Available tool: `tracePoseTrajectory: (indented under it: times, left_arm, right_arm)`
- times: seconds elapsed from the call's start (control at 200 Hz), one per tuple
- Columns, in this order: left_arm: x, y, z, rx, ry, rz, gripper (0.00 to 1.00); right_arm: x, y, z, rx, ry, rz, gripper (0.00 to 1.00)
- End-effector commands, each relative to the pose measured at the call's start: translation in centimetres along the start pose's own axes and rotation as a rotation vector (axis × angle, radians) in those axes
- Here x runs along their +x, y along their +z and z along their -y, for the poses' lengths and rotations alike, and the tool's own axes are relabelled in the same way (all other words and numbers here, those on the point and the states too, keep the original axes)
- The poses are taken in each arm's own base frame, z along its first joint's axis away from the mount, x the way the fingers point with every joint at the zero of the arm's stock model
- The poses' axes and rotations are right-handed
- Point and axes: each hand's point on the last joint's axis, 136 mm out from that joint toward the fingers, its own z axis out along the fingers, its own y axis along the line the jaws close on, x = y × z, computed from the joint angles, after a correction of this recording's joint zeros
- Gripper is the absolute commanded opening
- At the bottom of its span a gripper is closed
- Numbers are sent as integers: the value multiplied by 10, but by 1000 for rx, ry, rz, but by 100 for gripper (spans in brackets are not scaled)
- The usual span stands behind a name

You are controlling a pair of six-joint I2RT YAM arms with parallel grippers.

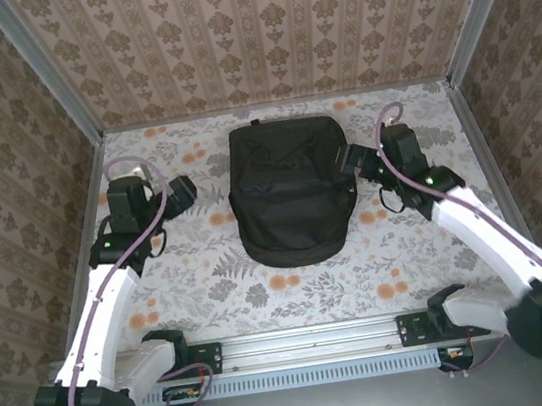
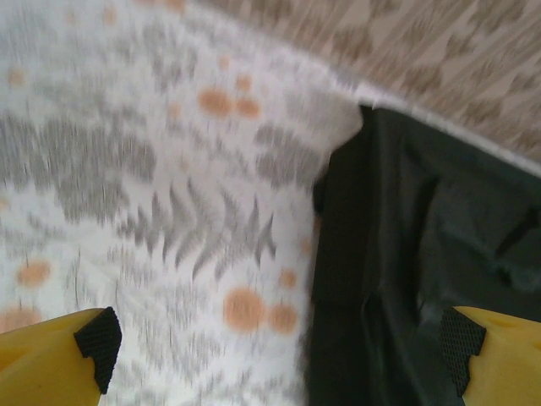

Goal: Pack the student bag

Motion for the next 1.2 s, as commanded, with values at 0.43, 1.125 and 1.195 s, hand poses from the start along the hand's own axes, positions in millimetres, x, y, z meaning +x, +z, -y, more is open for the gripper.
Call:
tracePoseTrajectory:
  times: [0.43,1.125,1.195]
  left_arm:
    - [3,73,-103,-200,376,270,100]
    - [50,125,-129,-165,441,223,100]
    - [51,126,-128,-176,453,215,100]
  right_arm:
    - [-48,-15,17,116,-431,486,100]
    - [-8,21,154,559,-187,448,100]
    - [-9,30,154,573,-239,424,100]
